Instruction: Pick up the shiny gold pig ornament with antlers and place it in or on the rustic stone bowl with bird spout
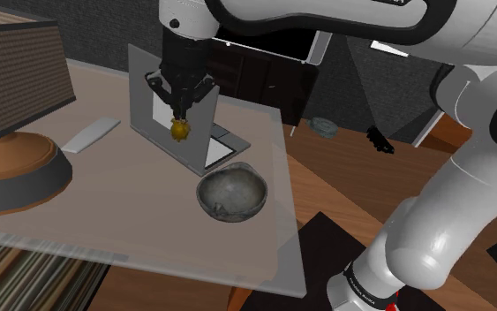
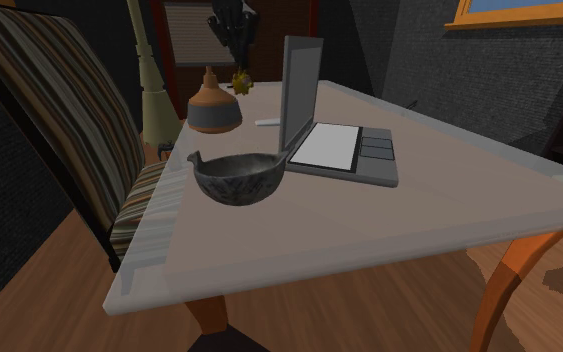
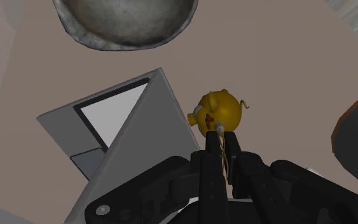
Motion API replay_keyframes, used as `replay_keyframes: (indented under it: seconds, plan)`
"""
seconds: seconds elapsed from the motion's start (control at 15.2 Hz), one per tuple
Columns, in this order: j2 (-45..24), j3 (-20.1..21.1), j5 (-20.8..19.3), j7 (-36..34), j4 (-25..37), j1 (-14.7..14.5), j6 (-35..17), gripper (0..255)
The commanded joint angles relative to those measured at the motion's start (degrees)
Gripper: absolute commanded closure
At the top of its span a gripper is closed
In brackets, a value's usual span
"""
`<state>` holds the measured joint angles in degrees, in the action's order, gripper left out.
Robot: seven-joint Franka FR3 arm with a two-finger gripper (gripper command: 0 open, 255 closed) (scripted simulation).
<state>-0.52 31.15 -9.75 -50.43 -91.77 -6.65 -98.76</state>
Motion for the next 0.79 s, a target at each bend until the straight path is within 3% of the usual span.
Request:
replay_keyframes:
  seconds: [0.0,0.59,0.73]
  plan:
    - [5.54,-0.80,3.06,1.81,-5.33,0.91,-0.87,255]
    - [28.29,-7.41,12.33,9.47,-24.27,-0.74,0.47,255]
    - [28.62,-7.40,12.44,9.37,-26.10,-0.96,-1.03,255]
